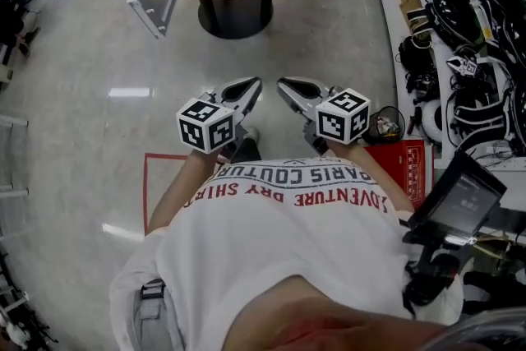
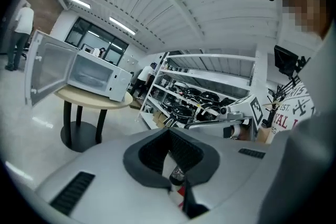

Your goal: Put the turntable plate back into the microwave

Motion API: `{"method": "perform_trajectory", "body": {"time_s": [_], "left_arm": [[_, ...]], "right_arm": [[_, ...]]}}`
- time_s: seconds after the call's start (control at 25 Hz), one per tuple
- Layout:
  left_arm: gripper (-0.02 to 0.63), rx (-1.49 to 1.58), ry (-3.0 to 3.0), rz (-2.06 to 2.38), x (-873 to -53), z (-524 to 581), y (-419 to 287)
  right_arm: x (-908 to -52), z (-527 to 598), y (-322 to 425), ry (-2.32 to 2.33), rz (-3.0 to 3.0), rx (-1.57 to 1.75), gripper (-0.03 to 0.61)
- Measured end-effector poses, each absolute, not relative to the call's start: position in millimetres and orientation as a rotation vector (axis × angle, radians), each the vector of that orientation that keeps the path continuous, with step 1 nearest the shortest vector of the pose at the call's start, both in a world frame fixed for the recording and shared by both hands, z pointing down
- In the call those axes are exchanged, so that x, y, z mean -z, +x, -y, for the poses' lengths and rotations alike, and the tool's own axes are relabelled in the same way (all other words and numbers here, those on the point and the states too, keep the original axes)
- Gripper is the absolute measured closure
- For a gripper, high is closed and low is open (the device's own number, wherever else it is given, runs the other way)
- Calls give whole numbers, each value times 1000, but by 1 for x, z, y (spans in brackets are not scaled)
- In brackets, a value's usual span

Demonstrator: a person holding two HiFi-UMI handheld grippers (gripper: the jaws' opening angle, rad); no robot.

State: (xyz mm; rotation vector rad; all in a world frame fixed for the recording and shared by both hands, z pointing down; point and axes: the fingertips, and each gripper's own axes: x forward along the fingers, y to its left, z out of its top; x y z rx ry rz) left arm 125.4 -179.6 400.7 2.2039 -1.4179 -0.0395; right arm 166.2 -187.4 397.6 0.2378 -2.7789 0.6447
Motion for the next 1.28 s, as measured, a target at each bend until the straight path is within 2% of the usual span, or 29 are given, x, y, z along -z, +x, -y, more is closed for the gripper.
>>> {"method": "perform_trajectory", "body": {"time_s": [0.2, 0.64, 0.92, 1.28], "left_arm": [[615, 37, 2186, 1427, -390, 84, 198], [615, 19, 2251, 1457, -343, -57, 279], [615, -17, 2301, 1445, -331, -166, 247], [615, -46, 2312, 1469, -330, -372, 202]], "right_arm": [[-400, 95, 238, 206, 2777, -692, 557], [-347, -54, 311, 116, 2865, -576, 557], [-345, -159, 283, 213, 2860, -522, 568], [-345, -364, 242, 194, 2890, -580, 577]]}}
